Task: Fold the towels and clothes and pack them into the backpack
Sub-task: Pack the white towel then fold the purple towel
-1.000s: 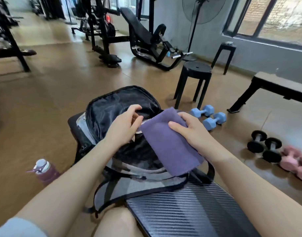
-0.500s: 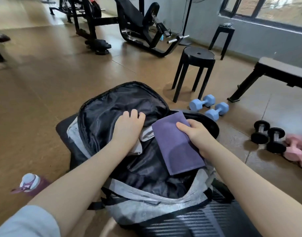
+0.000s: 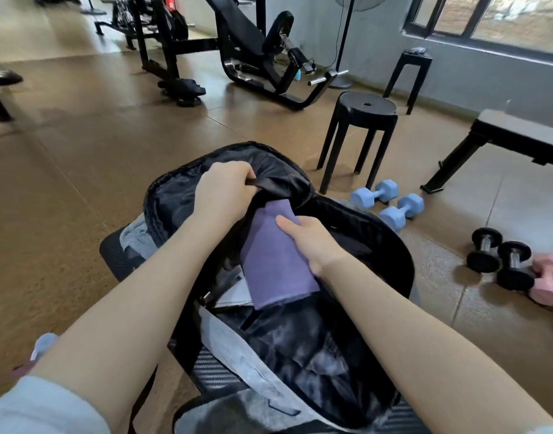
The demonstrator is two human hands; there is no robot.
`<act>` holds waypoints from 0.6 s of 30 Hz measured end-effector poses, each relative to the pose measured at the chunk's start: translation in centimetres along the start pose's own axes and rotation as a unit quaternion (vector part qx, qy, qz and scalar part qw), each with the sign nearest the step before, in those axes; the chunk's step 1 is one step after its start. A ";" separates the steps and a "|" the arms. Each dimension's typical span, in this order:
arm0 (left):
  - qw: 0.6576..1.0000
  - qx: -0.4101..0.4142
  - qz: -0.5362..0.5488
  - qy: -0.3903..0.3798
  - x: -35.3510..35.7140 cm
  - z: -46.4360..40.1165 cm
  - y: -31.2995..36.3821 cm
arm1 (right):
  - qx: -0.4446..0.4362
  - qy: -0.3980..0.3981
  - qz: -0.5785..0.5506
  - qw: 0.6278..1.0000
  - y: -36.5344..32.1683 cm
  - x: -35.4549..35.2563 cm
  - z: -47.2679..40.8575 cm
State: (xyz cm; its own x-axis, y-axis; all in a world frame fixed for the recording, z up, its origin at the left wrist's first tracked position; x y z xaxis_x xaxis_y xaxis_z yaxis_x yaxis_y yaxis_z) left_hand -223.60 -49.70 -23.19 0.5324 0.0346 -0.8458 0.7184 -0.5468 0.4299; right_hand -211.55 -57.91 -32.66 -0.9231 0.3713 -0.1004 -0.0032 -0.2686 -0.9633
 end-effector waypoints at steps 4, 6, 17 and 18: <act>1.000 0.005 0.005 -0.023 1.6 1.2 -0.9 | -0.023 0.109 0.151 0.982 0.9 0.2 -0.8; 0.999 -0.006 0.014 -0.039 2.5 1.8 -1.6 | -0.076 0.153 0.235 0.957 1.4 -0.9 1.0; 0.995 0.080 0.055 -0.030 2.8 4.3 -2.8 | -0.333 -0.126 0.595 0.720 6.3 2.1 5.2; 0.995 0.081 0.063 -0.014 2.6 4.3 -2.7 | -0.328 -0.118 0.600 0.720 6.4 2.5 4.9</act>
State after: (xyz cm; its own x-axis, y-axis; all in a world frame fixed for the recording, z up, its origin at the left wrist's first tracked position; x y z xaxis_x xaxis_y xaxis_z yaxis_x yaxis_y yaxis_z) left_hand -226.08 -51.76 -27.90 0.5994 -0.0649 -0.7978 0.5640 -0.6729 0.4785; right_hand -215.78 -63.02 -37.89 -0.1501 0.0395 -0.9879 0.9617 0.2376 -0.1366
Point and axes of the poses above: each hand's wrist, its own z-axis away from the middle knuckle, its own x-axis out of the palm, y = z × x, the point moved 5 cm from there along -z, towards the middle knuckle, and after that the axes turned 2 degrees about -y, right-handed, at the moved point
